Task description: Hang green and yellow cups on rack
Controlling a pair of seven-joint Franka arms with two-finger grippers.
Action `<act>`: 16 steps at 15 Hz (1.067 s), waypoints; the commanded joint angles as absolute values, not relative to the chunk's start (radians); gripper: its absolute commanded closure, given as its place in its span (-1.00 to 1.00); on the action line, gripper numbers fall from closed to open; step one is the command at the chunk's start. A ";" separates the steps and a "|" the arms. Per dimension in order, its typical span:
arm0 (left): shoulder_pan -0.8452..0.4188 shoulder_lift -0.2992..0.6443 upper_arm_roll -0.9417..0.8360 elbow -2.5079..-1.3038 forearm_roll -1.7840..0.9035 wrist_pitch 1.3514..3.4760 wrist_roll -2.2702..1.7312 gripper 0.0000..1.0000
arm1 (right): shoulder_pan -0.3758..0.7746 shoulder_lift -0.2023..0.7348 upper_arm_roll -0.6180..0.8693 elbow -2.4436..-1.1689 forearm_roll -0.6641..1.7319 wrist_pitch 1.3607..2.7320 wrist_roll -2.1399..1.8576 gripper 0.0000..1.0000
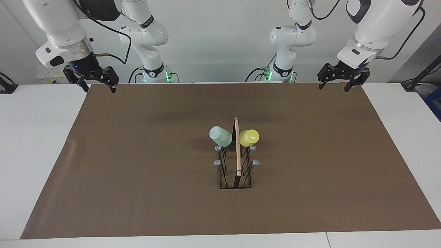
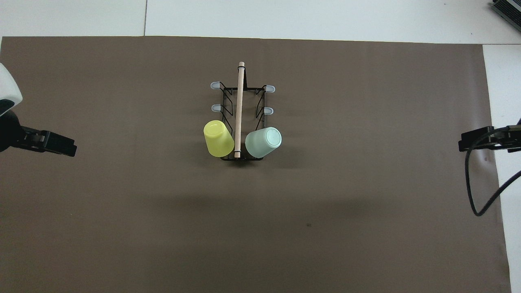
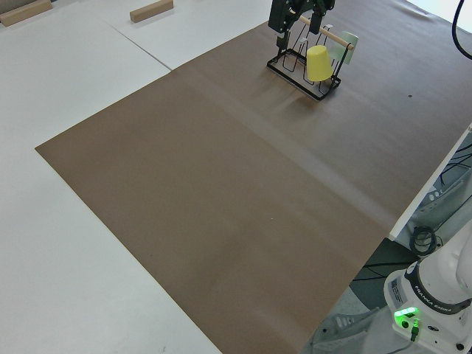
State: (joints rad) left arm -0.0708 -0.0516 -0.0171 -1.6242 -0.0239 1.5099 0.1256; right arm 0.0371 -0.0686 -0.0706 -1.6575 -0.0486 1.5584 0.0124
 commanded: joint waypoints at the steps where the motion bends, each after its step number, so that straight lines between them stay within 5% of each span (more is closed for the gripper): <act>1: -0.081 -0.080 -0.006 -1.652 -0.025 1.509 0.114 -1.00 | 0.034 -0.086 -0.066 -1.678 -0.031 1.565 0.021 -1.00; 16: -0.074 -0.080 -0.006 -1.652 -0.025 1.511 0.114 -1.00 | 0.037 -0.077 -0.049 -1.637 -0.026 1.509 0.040 -1.00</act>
